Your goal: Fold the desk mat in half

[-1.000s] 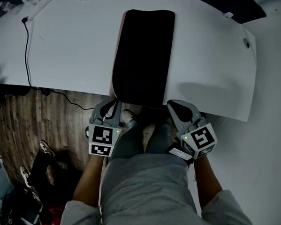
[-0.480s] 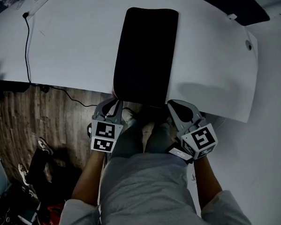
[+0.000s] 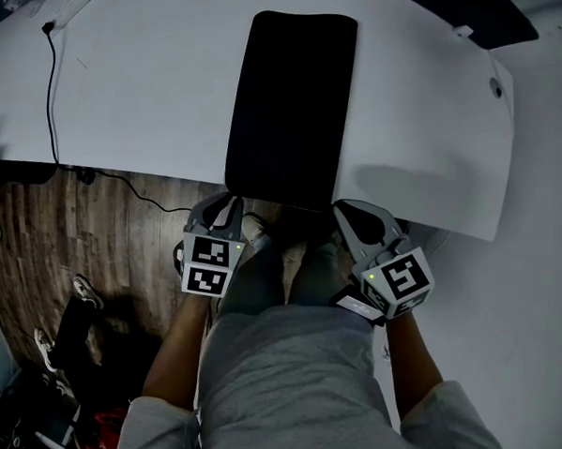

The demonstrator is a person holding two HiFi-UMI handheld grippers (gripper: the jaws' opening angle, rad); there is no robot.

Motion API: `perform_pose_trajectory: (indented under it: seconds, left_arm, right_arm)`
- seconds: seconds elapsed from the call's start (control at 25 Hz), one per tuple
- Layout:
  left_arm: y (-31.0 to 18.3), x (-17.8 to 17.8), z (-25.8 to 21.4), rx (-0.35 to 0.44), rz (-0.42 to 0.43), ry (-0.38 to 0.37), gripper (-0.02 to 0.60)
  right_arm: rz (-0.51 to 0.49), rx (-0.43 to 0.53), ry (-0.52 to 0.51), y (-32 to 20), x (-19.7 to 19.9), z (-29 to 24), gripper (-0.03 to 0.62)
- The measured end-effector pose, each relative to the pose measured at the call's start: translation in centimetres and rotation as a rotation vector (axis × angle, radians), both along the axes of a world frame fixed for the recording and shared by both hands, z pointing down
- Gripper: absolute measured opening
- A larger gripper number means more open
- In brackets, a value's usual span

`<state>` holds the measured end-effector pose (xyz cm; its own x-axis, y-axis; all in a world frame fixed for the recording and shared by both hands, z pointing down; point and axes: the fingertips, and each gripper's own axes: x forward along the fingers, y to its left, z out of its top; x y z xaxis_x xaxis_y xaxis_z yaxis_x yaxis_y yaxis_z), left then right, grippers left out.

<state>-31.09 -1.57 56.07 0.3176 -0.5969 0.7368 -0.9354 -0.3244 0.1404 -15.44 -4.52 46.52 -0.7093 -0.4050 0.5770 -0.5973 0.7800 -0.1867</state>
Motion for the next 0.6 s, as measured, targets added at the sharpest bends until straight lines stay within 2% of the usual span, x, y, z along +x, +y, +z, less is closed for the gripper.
perform_pose_trajectory:
  seconds: [0.32,0.6]
  left_arm:
    - [0.3,-0.1,0.1,-0.011,0.005,-0.032,0.064]
    - [0.8,-0.5,-1.5,0.027,-0.033,-0.059,0.034]
  right_arm:
    - [0.007,0.002,-0.001,0.4,0.4,-0.1,0.008]
    - [-0.023,0.023,-0.023,0.1,0.9,-0.8,0.008]
